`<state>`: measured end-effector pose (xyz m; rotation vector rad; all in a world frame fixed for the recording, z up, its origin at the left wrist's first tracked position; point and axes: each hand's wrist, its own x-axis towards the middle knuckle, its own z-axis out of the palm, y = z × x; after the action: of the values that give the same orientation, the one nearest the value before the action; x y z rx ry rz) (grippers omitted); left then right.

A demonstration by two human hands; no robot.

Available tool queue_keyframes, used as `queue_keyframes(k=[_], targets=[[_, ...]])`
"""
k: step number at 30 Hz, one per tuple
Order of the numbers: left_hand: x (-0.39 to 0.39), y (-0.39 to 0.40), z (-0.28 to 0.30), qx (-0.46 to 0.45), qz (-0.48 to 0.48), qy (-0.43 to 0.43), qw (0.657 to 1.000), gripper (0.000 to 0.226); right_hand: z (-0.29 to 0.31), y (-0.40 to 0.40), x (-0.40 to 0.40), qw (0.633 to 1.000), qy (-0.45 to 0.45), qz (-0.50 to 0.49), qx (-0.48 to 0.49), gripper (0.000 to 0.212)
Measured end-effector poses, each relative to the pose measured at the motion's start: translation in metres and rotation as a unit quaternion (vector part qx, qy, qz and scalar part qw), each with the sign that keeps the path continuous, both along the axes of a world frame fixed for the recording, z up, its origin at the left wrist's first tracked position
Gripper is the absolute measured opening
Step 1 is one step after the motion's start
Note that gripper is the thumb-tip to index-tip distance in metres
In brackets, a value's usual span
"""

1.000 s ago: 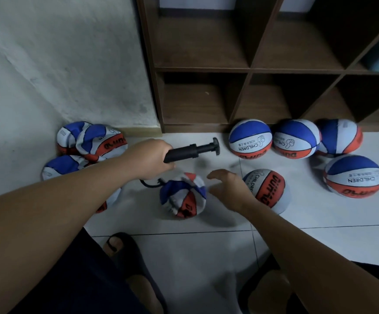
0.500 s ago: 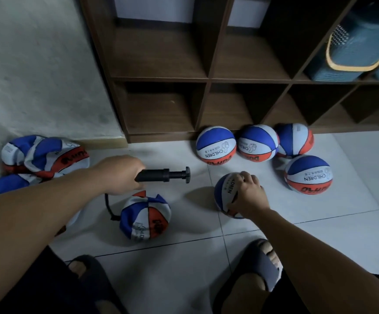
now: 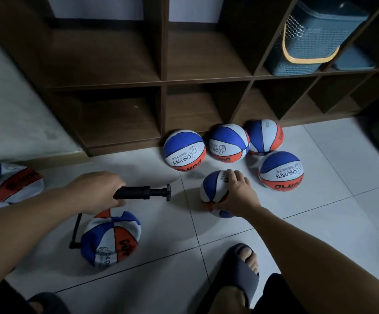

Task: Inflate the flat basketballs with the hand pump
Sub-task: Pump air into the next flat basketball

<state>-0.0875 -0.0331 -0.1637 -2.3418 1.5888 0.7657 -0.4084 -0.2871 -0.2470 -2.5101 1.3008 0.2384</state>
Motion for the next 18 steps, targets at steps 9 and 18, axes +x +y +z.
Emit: queue_keyframes(k=[9,18], targets=[[0.001,-0.009,-0.012,0.001,-0.018,-0.010,1.000,0.031,0.002,-0.059,-0.020,0.991,-0.014,0.055,-0.117,0.114],[0.006,-0.004,-0.008,-0.005,-0.012,-0.007,1.000,0.030,0.002,-0.063,-0.024,0.994,-0.022,0.058,-0.090,0.115]])
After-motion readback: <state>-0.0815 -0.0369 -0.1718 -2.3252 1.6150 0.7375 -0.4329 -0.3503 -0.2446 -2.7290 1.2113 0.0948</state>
